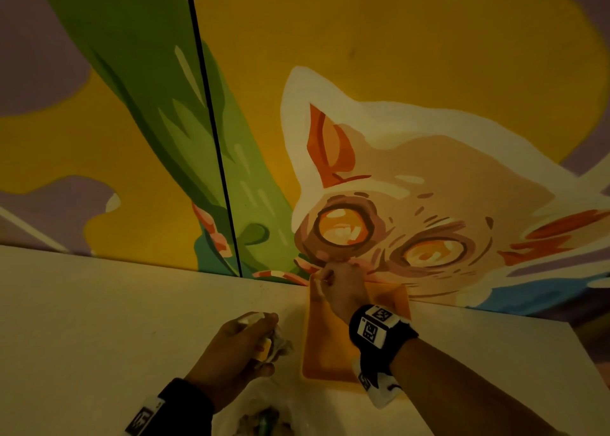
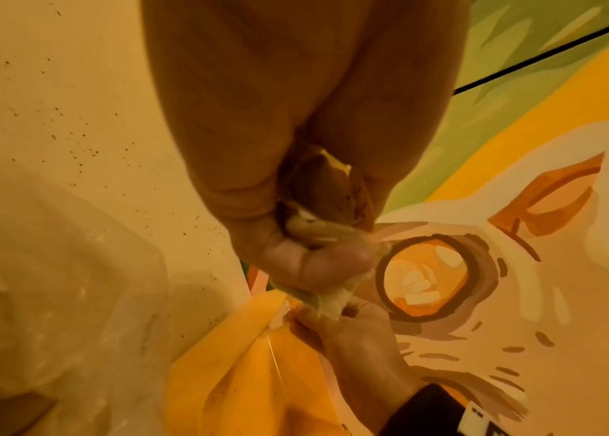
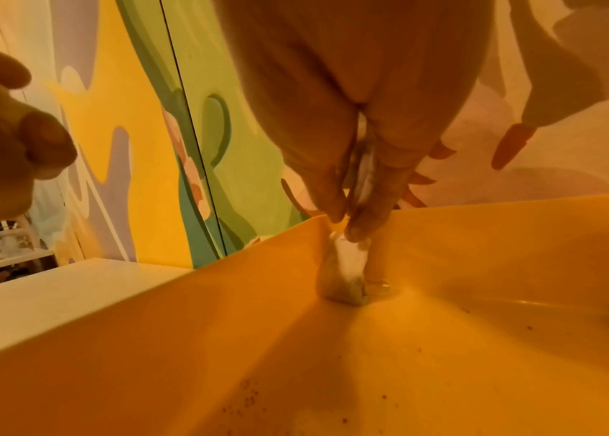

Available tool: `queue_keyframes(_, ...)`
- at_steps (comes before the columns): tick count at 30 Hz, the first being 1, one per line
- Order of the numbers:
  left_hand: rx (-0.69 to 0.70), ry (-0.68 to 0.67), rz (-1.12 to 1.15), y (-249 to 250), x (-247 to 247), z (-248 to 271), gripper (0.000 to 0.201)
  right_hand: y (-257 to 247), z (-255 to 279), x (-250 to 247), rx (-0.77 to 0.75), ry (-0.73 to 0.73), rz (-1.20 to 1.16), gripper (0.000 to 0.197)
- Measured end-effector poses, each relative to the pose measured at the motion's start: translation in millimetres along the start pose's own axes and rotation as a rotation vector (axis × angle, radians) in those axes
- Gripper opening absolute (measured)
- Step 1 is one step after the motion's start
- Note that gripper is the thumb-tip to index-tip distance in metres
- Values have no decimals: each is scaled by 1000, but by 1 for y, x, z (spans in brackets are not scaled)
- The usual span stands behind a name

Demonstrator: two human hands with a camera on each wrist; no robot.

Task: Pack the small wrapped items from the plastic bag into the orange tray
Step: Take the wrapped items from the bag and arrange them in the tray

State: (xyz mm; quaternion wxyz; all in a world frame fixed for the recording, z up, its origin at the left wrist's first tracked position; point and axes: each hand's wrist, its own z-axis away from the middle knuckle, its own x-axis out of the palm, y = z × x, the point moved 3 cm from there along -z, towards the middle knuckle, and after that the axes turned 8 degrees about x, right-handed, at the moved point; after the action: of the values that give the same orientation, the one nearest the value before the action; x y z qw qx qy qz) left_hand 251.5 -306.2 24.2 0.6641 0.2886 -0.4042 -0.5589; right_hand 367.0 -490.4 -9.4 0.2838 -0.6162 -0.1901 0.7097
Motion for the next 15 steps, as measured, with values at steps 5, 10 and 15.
queue_keyframes(5, 16, 26, 65, 1, 4, 4, 28, -9, 20, -10, -4, -47, -125, 16)
queue_keyframes(10, 35, 83, 133, -2, 7, 8, 32, -45, 88, -33, -187, -244, -320, 10)
queue_keyframes(15, 12, 178, 143, -5, 22, 17, 32, -57, 138, -30, -300, -412, -197, 30)
